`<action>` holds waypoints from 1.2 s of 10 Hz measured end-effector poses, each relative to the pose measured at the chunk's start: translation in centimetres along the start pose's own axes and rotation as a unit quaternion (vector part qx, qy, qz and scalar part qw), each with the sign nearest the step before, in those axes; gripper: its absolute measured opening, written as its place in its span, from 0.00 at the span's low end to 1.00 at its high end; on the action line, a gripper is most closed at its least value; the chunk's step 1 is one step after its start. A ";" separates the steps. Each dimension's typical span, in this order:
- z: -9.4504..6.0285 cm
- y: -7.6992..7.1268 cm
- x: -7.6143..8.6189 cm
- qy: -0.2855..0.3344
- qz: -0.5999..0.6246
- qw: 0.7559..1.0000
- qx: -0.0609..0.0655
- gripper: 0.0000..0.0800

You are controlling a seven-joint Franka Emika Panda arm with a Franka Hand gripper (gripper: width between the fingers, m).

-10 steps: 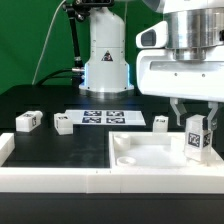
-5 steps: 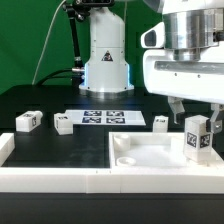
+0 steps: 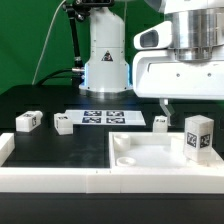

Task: Assemble one leg

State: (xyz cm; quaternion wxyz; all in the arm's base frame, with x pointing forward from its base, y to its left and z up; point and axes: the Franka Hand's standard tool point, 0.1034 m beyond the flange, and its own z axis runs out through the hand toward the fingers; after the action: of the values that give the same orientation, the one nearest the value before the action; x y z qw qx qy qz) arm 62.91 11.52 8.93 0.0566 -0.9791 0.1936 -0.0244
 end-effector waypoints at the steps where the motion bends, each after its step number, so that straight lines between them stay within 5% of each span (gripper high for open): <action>1: 0.1 0.1 0.0 -0.001 -0.058 0.998 -0.001 0.81; 5: 0.7 -0.1 -0.5 -0.005 -0.278 0.961 -0.002 0.81; 8: 0.7 0.0 -0.4 -0.005 -0.318 0.948 -0.002 0.80; 9: 0.7 0.0 -0.4 -0.005 -0.318 0.948 -0.002 0.58; 10: 0.7 0.0 -0.4 -0.005 -0.318 0.948 -0.002 0.58; 11: 0.6 0.0 -0.3 -0.005 -0.309 0.951 -0.002 0.36; 12: 0.7 0.1 -0.3 -0.005 -0.295 0.955 -0.002 0.36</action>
Offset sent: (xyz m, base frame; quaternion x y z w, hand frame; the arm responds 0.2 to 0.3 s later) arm -0.0053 0.0170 -0.0059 0.0157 -0.0017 -0.2788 0.9602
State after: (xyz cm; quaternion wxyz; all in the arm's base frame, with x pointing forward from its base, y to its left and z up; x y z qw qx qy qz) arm 62.63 11.66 8.27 0.0456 -0.9929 -0.1041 -0.0350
